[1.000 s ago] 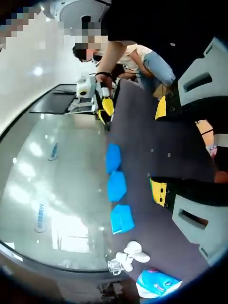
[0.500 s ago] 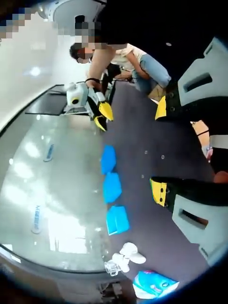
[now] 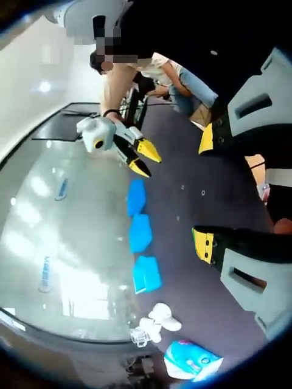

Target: Sort the screws, nuts, and washers into the corresponding bins

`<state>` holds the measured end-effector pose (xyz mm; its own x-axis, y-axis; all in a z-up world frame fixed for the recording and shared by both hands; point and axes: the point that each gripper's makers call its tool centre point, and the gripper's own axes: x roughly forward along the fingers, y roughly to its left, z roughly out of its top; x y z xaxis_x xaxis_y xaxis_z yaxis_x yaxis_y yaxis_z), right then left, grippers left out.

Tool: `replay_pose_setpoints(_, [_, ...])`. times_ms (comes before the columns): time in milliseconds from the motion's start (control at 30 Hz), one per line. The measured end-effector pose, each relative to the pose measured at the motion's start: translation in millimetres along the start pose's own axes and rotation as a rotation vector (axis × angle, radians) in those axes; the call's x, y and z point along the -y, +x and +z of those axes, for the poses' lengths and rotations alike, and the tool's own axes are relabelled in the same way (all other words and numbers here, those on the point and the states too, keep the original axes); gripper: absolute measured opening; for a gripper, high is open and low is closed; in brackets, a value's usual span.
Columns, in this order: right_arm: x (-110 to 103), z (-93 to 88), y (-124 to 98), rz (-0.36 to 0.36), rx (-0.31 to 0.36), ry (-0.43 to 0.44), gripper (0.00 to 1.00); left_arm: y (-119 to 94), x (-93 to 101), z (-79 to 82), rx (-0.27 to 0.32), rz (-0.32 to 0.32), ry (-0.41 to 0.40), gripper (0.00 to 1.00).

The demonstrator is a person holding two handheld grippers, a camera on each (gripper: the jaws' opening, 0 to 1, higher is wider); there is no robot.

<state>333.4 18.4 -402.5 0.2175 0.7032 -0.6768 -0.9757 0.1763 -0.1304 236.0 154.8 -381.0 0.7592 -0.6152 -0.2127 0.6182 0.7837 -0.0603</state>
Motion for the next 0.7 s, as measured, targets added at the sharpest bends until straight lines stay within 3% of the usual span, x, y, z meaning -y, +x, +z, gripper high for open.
replay_pose_setpoints(333, [-7, -7.2, 34, 0.101, -0.137, -0.057, 0.23, -1, 5.0, -5.6, -0.020, -0.013, 0.013, 0.43])
replay_pose_setpoints(700, [-12, -19.1, 54, 0.157, -0.233, -0.090, 0.17, -3, 2.3, -6.8, -0.016, 0.003, 0.004, 0.42])
